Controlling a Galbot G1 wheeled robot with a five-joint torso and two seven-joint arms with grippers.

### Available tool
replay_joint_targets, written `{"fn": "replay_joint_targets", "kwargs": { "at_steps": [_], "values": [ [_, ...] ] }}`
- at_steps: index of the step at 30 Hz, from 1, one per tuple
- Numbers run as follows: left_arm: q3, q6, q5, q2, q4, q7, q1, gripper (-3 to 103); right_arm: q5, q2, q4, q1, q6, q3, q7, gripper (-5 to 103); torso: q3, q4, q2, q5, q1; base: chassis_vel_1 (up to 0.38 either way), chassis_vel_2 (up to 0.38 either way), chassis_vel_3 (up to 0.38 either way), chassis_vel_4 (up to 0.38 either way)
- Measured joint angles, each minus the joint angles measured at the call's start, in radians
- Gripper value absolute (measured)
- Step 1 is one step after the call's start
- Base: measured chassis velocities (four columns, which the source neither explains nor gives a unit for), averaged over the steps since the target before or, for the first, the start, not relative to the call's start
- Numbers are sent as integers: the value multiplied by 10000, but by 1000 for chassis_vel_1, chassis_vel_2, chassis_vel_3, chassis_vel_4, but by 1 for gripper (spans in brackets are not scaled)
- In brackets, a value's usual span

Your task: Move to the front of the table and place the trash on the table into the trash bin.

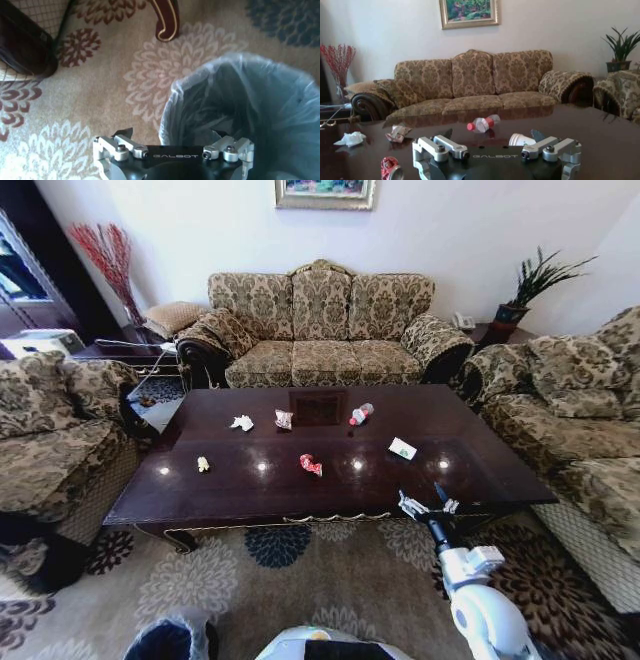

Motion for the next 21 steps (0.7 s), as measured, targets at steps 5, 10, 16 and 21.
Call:
{"fn": "replay_joint_targets", "kwargs": {
  "at_steps": [5, 10, 16, 21],
  "values": [
    [202, -77, 191, 199, 716, -70, -431, 97, -117, 38, -48, 85, -78, -58, 76, 100, 0, 1, 0, 2, 0, 0, 0, 0, 0],
    [396, -117, 294, 496, 1522, -4, -1045, 96, -207, 47, -91, 129, -164, -71, 123, 100, 0, 2, 0, 5, 0, 0, 0, 0, 0],
    [634, -179, 718, 748, 2589, 253, -1983, 89, -316, 64, -199, 122, -190, -28, 208, 100, 1, -4, 0, 3, 1, 0, 0, 0, 0],
    [681, -328, 1344, 824, 3391, 510, -2513, 69, -365, 87, -206, 64, -204, 20, 240, 100, 1, 1, 0, 2, 0, 0, 0, 0, 0]
  ]
}}
